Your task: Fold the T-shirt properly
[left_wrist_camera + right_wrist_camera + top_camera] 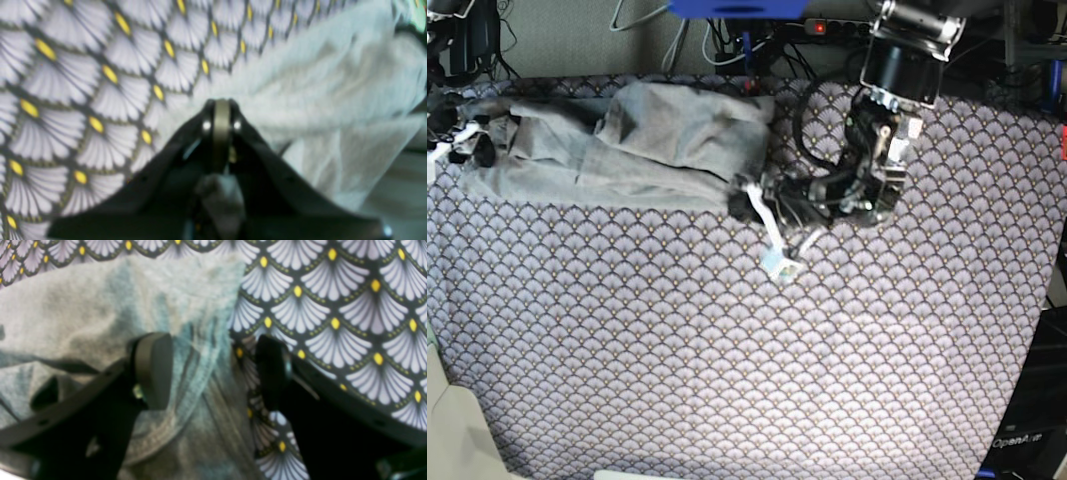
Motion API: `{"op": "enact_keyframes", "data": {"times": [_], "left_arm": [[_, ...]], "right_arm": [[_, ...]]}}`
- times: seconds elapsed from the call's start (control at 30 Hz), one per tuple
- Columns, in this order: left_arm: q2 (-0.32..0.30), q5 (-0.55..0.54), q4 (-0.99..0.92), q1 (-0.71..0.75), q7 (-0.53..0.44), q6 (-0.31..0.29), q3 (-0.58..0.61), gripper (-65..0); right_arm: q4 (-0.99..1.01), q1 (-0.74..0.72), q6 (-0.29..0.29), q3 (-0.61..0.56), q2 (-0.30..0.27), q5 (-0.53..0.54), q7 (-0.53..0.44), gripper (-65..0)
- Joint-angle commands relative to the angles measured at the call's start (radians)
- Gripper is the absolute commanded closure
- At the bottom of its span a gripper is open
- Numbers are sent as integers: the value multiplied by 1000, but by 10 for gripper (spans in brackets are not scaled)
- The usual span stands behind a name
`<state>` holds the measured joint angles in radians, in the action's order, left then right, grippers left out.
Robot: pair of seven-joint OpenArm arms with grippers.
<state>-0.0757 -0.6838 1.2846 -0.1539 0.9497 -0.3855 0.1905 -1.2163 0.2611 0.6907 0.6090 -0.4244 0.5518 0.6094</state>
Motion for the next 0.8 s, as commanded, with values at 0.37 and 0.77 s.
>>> {"op": "enact_keyframes", "data": {"times": [0.37, 0.77], "left_arm": [[-48, -178, 19, -13, 1, -3, -153, 0], [-161, -277, 20, 81, -10, -5, -162, 0]], "right_arm": [[-52, 7, 7, -37, -3, -11, 63, -15], [-526, 122, 7, 10, 68, -12, 162, -13]]}}
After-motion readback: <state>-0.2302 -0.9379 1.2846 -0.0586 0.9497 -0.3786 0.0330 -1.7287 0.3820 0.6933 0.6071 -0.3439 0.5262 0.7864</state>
